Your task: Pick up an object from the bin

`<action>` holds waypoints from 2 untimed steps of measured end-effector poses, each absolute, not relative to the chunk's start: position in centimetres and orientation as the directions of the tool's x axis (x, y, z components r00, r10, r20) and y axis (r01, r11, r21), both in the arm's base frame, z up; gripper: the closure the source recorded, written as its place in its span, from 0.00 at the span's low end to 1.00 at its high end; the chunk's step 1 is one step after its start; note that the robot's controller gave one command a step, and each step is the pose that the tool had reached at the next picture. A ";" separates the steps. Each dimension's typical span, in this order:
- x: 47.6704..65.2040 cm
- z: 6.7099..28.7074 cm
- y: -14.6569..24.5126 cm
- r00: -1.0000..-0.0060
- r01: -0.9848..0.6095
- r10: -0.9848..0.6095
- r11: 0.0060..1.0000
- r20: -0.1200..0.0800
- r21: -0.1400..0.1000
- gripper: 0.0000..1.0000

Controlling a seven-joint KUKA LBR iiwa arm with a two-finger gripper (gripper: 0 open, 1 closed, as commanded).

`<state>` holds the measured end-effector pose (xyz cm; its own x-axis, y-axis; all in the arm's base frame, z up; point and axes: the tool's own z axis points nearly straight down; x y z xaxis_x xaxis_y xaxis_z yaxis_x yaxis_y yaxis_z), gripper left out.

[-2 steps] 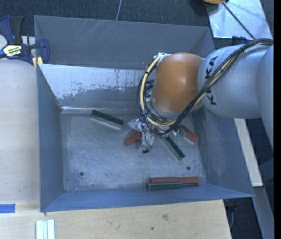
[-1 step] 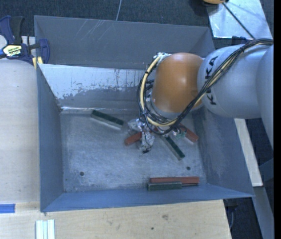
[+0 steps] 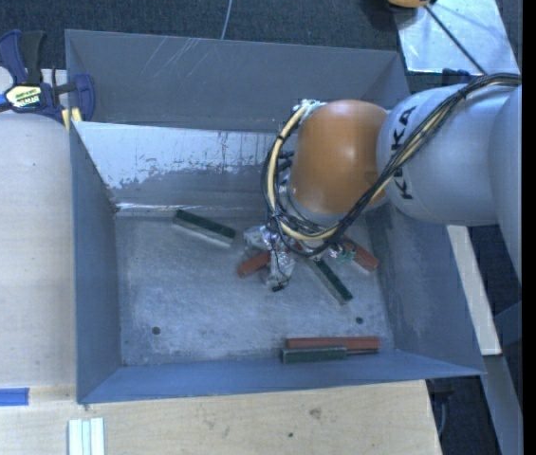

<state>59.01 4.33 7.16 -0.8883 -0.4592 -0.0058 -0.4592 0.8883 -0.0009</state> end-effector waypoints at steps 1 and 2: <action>59.0 7.4 4.3 -0.889 -0.459 -0.459 0.889 -0.005 -0.001 1.00; 59.0 7.7 4.3 -0.889 -0.457 -0.457 0.889 -0.006 -0.001 1.00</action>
Offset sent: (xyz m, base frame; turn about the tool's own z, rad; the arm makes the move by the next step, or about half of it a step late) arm 0.0000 0.0000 0.0089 0.0000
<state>59.04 4.31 7.65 -0.8893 -0.4572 -0.0059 -0.4572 0.8894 -0.0007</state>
